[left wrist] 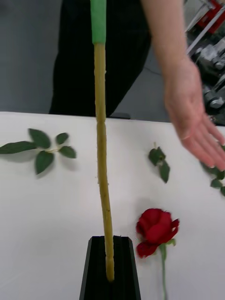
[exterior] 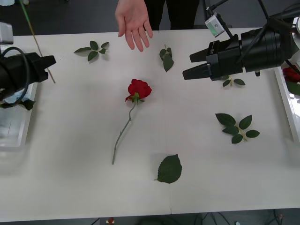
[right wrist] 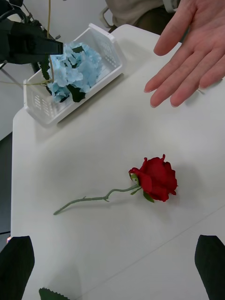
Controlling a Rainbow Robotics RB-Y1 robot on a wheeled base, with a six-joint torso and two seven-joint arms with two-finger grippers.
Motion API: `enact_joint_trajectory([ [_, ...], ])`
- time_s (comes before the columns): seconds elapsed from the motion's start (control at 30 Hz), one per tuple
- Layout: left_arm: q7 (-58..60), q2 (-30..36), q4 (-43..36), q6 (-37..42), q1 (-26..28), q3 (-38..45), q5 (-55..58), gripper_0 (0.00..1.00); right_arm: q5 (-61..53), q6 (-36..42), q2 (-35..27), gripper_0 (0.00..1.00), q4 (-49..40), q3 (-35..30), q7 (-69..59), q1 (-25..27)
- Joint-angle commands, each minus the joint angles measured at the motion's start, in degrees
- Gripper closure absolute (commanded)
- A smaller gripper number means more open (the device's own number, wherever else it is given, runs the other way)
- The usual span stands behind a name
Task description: Place the red flowers into the right box and the blue flowers into the left box. If a person shows an open palm, hand one flower to the person first, then continue sorting.
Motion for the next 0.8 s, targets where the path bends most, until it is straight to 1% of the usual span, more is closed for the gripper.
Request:
enact_joint_trajectory([
  [0.03,-0.2,6.1,2.4,8.9,5.3,11.5,1.2,1.0,-0.8,-0.2,-1.1,0.0,-0.5,0.1,2.6,-2.3],
  [0.1,-0.5,7.0,3.9,11.8,5.9,14.1,2.3,1.0,-0.8,-0.3,-1.1,0.0,-0.4,0.1,2.6,-2.3],
  [0.2,-2.2,8.3,7.1,19.0,7.0,19.2,4.4,1.0,-0.9,-0.3,-1.1,0.0,-0.5,0.1,2.7,-2.4],
  [0.23,-3.0,8.5,7.6,19.8,7.0,19.9,4.3,1.0,-1.0,-0.3,-1.1,0.0,-0.5,0.1,2.7,-2.3],
  [0.3,-7.6,8.7,11.1,23.6,8.6,24.0,4.1,1.0,-1.0,-0.3,-1.1,0.0,-0.5,0.1,2.9,-2.3],
  [0.4,-12.6,8.7,15.1,27.0,10.0,27.2,5.3,1.0,-1.0,-0.2,-1.2,0.0,-0.5,0.1,2.8,-2.4],
  [0.63,-24.9,8.7,24.0,30.9,14.0,33.2,5.3,1.0,-0.9,-0.3,-1.1,0.0,-0.5,0.1,2.9,-2.3],
  [0.8,-31.4,8.8,31.2,30.5,16.5,34.4,4.4,1.0,-0.9,-0.2,-1.2,0.0,-0.4,0.1,3.1,-2.3],
])
